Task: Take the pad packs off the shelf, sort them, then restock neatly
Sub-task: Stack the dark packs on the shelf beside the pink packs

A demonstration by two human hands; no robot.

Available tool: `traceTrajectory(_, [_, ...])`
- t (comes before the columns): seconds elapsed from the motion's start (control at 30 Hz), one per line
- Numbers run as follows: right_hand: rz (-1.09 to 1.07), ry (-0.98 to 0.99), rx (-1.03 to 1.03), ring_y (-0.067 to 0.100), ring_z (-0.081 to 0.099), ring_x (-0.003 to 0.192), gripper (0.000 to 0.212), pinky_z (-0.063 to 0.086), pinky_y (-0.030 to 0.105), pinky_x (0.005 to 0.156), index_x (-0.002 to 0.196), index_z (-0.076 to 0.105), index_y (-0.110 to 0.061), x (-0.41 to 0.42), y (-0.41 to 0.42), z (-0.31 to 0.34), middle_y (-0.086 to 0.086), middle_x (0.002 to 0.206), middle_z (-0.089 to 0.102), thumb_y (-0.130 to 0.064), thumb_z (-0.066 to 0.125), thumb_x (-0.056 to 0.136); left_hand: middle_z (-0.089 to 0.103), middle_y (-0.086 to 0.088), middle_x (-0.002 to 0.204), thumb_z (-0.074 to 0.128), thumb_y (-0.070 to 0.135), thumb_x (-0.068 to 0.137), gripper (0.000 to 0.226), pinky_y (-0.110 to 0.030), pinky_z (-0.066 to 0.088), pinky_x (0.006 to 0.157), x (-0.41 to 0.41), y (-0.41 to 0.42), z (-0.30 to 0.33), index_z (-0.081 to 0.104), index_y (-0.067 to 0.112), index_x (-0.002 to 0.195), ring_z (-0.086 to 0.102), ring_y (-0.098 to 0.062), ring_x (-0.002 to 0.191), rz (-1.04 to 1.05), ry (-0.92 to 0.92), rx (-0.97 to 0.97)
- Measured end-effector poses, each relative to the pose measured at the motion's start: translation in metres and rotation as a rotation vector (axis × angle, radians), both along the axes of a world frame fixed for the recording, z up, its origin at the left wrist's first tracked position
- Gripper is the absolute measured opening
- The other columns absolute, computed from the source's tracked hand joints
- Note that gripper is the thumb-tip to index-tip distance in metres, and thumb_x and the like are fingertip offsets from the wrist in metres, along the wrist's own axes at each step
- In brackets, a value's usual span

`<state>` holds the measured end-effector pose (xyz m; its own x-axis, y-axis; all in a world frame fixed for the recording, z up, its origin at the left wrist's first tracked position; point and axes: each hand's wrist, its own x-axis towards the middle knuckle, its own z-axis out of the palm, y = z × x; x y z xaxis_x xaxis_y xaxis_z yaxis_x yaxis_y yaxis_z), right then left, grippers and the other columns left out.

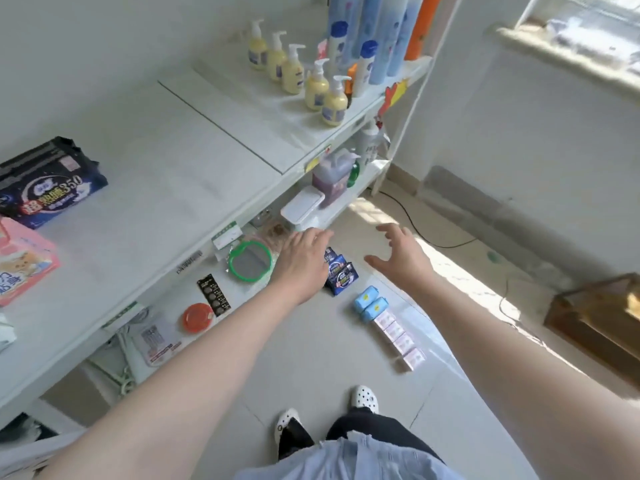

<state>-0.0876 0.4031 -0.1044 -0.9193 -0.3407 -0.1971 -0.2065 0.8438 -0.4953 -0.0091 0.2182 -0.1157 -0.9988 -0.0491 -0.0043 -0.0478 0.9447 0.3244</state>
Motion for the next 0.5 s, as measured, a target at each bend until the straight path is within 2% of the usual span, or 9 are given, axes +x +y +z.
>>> traceTrajectory(0.07, [-0.040, -0.034, 0.017, 0.021, 0.056, 0.108, 0.063, 0.050, 0.037, 0.085, 0.136, 0.043, -0.023, -0.003, 0.031, -0.003, 0.004, 0.131, 0.049, -0.038, 0.072, 0.082, 0.043, -0.004, 0.138, 0.055, 0.020, 0.088, 0.058, -0.031, 0.023, 0.110, -0.007, 0.020, -0.010, 0.035, 0.017, 0.142, 0.039, -0.023, 0.128, 0.016, -0.038, 0.021])
traceTrajectory(0.2, [-0.097, -0.115, 0.029, 0.022, 0.056, 0.109, 0.063, 0.039, 0.026, 0.077, 0.136, 0.043, -0.020, -0.020, 0.084, -0.013, 0.006, 0.133, 0.046, -0.037, 0.072, 0.083, 0.044, -0.005, 0.136, 0.055, 0.025, 0.089, 0.055, -0.035, 0.030, 0.106, -0.027, 0.056, -0.033, 0.036, 0.019, 0.140, 0.042, -0.026, 0.127, 0.098, -0.161, 0.063])
traceTrajectory(0.27, [-0.092, -0.150, 0.032, 0.021, 0.055, 0.110, 0.063, 0.040, 0.027, 0.077, 0.136, 0.043, -0.020, -0.034, 0.106, -0.020, 0.007, 0.136, 0.044, -0.037, 0.071, 0.083, 0.045, -0.005, 0.135, 0.056, 0.027, 0.089, 0.054, -0.036, 0.033, 0.104, -0.039, 0.073, -0.044, 0.036, 0.020, 0.139, 0.043, -0.026, 0.126, 0.148, -0.205, 0.070])
traceTrajectory(0.4, [-0.055, -0.188, 0.048, 0.017, 0.051, 0.101, 0.063, 0.053, 0.036, 0.075, 0.136, 0.042, -0.023, -0.071, 0.137, -0.031, 0.004, 0.134, 0.044, -0.039, 0.072, 0.082, 0.048, -0.008, 0.132, 0.058, 0.029, 0.089, 0.052, -0.036, 0.035, 0.101, -0.062, 0.103, -0.063, 0.039, 0.018, 0.137, 0.045, -0.028, 0.124, 0.248, -0.256, 0.099])
traceTrajectory(0.5, [-0.001, -0.205, 0.068, 0.016, 0.049, 0.096, 0.062, 0.046, 0.030, 0.071, 0.135, 0.044, -0.022, -0.100, 0.144, -0.039, 0.005, 0.132, 0.046, -0.039, 0.072, 0.082, 0.049, -0.010, 0.131, 0.058, 0.029, 0.089, 0.053, -0.037, 0.036, 0.101, -0.075, 0.117, -0.073, 0.040, 0.017, 0.137, 0.047, -0.029, 0.123, 0.331, -0.275, 0.131])
